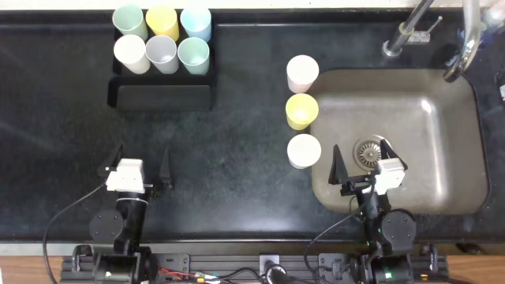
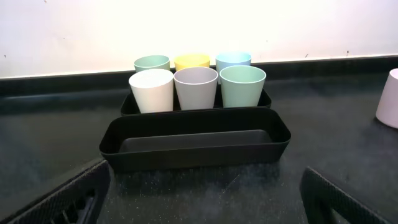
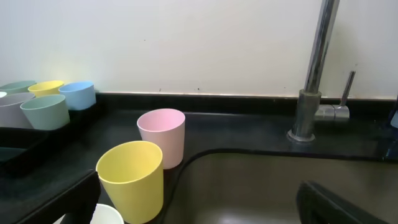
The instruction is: Store Cups
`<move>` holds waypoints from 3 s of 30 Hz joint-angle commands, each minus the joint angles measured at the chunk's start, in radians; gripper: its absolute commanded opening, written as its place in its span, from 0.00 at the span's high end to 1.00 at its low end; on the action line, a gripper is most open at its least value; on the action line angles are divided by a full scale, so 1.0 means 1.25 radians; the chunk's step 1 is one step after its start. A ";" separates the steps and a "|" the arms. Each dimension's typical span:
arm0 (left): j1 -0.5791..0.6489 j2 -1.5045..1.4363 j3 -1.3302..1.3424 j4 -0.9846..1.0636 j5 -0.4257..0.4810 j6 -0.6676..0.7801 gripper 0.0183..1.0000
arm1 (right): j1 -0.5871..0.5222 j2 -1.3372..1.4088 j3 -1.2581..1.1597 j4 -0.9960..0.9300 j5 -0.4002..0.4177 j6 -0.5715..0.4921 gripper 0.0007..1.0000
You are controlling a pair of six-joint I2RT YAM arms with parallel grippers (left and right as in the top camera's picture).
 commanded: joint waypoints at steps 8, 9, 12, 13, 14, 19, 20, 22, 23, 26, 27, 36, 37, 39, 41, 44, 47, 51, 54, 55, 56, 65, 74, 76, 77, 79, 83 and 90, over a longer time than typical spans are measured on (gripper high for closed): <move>0.005 -0.007 -0.001 -0.003 0.010 0.012 0.00 | 0.002 -0.008 -0.011 0.004 0.003 0.003 0.00; 0.005 -0.007 -0.001 -0.003 0.010 0.012 0.00 | 0.002 -0.008 -0.011 0.004 0.003 0.003 0.00; 0.005 -0.007 -0.001 -0.003 0.010 0.012 0.00 | 0.002 -0.008 -0.011 0.004 0.003 0.003 0.00; 0.005 -0.007 -0.001 -0.003 0.010 0.012 0.00 | 0.002 -0.008 -0.011 0.004 0.003 0.003 0.00; 0.005 -0.007 -0.001 -0.003 0.010 0.012 0.00 | 0.002 -0.008 -0.011 0.004 0.003 0.003 0.00; 0.005 -0.007 -0.001 -0.003 0.010 0.012 0.00 | 0.002 -0.008 -0.011 0.004 0.003 0.003 0.00; 0.005 -0.007 -0.001 -0.003 0.010 0.012 0.00 | 0.002 -0.008 -0.011 0.004 0.003 0.003 0.00; 0.005 -0.007 -0.001 -0.004 0.005 0.013 0.00 | 0.002 -0.008 -0.011 0.004 0.003 0.003 0.00; 0.005 -0.007 -0.001 -0.004 0.001 0.013 0.00 | 0.002 -0.008 -0.011 0.004 0.003 0.003 0.00; 0.005 -0.007 -0.001 -0.004 -0.003 0.013 0.00 | 0.002 -0.008 -0.011 0.004 0.003 0.003 0.00; 0.005 -0.007 -0.001 -0.004 -0.013 0.012 0.00 | 0.002 -0.008 -0.011 0.004 0.003 0.003 0.00; -0.002 -0.007 -0.001 0.058 -0.009 0.012 0.00 | 0.002 -0.008 -0.011 0.004 0.003 0.003 0.00; -0.002 -0.006 -0.001 0.075 -0.012 0.012 0.00 | 0.002 -0.008 -0.011 0.004 0.003 0.003 0.01; -0.002 0.003 -0.001 0.115 -0.016 0.012 0.00 | 0.002 -0.008 -0.011 0.004 0.003 0.003 0.00; -0.002 0.029 0.000 0.175 -0.016 0.004 0.00 | 0.002 -0.008 -0.011 0.004 0.003 0.003 0.00; -0.002 0.101 0.000 0.303 -0.013 -0.015 0.00 | 0.002 -0.008 -0.011 0.004 0.003 0.003 0.00; -0.002 0.200 0.016 0.431 -0.001 -0.015 0.00 | 0.002 -0.008 -0.011 0.004 0.003 0.003 0.00; -0.003 0.348 0.097 0.484 0.025 -0.016 0.00 | 0.002 -0.008 -0.011 0.004 0.003 0.003 0.00; -0.003 0.482 0.214 0.464 0.075 -0.016 0.00 | 0.002 -0.008 -0.011 0.004 0.003 0.003 0.00; -0.003 0.520 0.252 0.453 0.096 -0.016 0.00 | 0.002 -0.008 -0.011 0.004 0.003 0.003 0.00; -0.003 0.557 0.293 0.438 0.119 -0.016 0.00 | 0.002 -0.008 -0.011 0.004 0.003 0.003 0.00; -0.079 0.934 0.741 0.134 0.261 -0.111 0.00 | 0.002 -0.008 -0.011 0.004 0.003 0.003 0.00; -0.319 1.215 1.063 -0.151 0.076 -0.210 0.00 | 0.002 -0.008 -0.011 0.004 0.003 0.003 0.00; -0.368 1.263 1.119 -0.198 0.012 -0.239 0.00 | 0.002 -0.008 -0.011 0.004 0.003 0.003 0.00; -0.391 1.289 1.150 -0.226 -0.024 -0.257 0.00 | 0.002 -0.008 -0.011 0.004 0.003 0.003 0.00; -0.425 1.336 1.208 -0.281 -0.084 -0.298 0.00 | 0.002 -0.008 -0.011 0.004 0.003 0.003 0.00; -0.461 1.431 1.319 -0.363 -0.108 -0.316 0.00 | 0.002 -0.008 -0.011 0.004 0.003 0.003 0.00; -0.464 1.559 1.426 -0.466 -0.087 -0.406 0.00 | 0.002 -0.008 -0.011 0.004 0.003 0.003 0.00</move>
